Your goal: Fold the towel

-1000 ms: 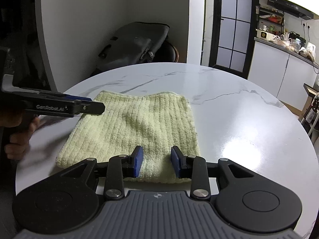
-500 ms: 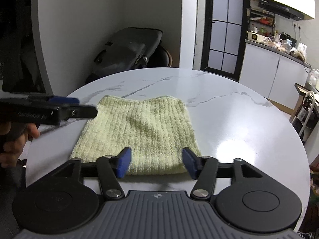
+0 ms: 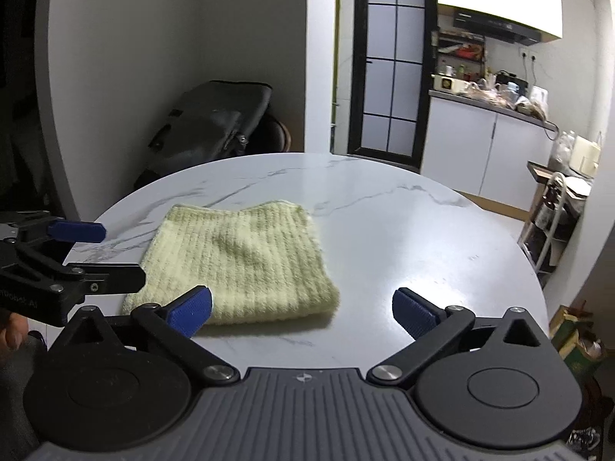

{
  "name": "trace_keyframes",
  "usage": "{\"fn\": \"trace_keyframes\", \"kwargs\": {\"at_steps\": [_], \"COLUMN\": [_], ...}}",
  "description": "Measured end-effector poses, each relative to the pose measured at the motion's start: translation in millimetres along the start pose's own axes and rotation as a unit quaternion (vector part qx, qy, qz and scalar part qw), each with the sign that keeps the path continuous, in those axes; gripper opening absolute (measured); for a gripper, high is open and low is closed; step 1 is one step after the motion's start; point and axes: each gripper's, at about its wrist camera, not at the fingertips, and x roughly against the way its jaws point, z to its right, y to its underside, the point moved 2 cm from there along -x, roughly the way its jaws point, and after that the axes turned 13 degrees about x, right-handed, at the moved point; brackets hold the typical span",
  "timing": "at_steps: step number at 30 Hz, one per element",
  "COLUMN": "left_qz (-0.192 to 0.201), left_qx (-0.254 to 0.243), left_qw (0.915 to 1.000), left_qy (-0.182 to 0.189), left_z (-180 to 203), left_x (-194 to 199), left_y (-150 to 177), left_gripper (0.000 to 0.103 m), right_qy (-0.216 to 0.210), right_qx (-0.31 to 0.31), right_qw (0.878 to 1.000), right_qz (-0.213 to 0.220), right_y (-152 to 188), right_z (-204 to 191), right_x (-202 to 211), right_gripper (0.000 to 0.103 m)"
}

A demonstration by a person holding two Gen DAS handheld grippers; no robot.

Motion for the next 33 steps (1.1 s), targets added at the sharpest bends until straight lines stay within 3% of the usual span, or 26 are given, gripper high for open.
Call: {"fn": "trace_keyframes", "kwargs": {"at_steps": [10, 33], "left_qz": [0.014, 0.003], "left_qx": [0.002, 0.003], "left_qw": [0.9989, 0.9974], "left_qy": [-0.046, -0.072], "left_z": [11, 25], "left_x": [16, 35], "left_y": [3, 26], "left_gripper": [0.103, 0.103], "right_qy": [0.008, -0.015], "right_qx": [-0.029, -0.045], "right_qw": [1.0, 0.999], "right_qz": [0.01, 0.008], "right_y": [7, 33], "right_z": [7, -9], "right_x": [18, 37], "right_gripper": [0.102, 0.103]}}
